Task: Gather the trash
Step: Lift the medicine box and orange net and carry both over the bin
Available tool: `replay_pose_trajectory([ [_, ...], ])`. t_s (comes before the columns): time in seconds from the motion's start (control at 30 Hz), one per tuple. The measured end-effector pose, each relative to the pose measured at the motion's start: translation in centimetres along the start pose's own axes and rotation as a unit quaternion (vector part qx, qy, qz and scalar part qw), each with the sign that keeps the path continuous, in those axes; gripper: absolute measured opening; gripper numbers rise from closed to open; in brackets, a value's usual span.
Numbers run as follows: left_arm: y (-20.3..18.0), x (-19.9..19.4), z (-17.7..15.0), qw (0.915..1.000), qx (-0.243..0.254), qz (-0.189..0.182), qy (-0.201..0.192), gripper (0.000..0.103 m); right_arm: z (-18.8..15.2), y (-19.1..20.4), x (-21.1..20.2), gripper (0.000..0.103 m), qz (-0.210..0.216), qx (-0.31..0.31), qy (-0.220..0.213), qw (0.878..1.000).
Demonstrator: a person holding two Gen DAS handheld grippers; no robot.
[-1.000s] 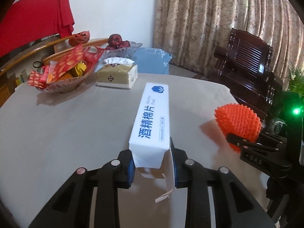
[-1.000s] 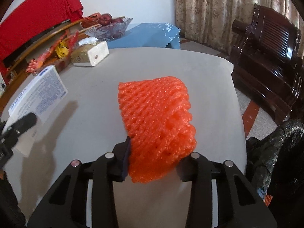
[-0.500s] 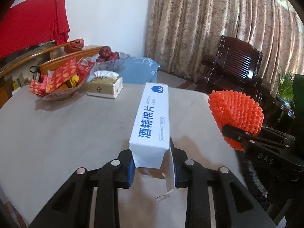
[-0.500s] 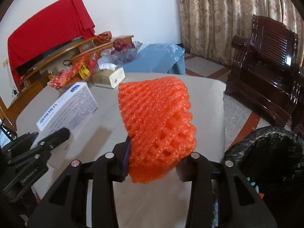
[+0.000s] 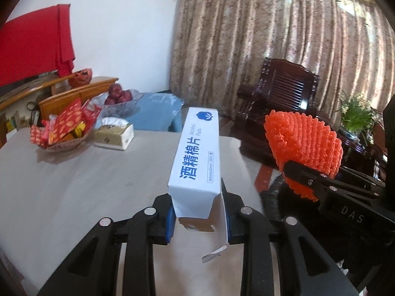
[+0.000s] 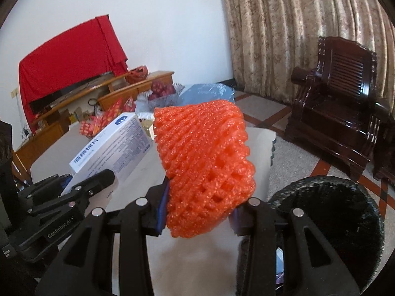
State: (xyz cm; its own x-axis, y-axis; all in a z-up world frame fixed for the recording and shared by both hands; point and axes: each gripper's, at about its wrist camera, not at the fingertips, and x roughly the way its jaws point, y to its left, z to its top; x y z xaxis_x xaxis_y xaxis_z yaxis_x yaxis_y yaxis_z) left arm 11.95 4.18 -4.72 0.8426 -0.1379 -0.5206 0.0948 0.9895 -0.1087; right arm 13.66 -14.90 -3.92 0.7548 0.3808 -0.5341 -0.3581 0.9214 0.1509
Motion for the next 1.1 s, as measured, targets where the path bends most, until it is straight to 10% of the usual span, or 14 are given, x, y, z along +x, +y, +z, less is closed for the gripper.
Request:
replay_pose_trajectory([
  [1.1, -19.3, 4.2, -1.5, 0.9801, 0.137, -0.141, 0.026, 0.03, -6.4, -16.4, -8.3, 0.04, -0.171, 0.071, -0.014, 0.983],
])
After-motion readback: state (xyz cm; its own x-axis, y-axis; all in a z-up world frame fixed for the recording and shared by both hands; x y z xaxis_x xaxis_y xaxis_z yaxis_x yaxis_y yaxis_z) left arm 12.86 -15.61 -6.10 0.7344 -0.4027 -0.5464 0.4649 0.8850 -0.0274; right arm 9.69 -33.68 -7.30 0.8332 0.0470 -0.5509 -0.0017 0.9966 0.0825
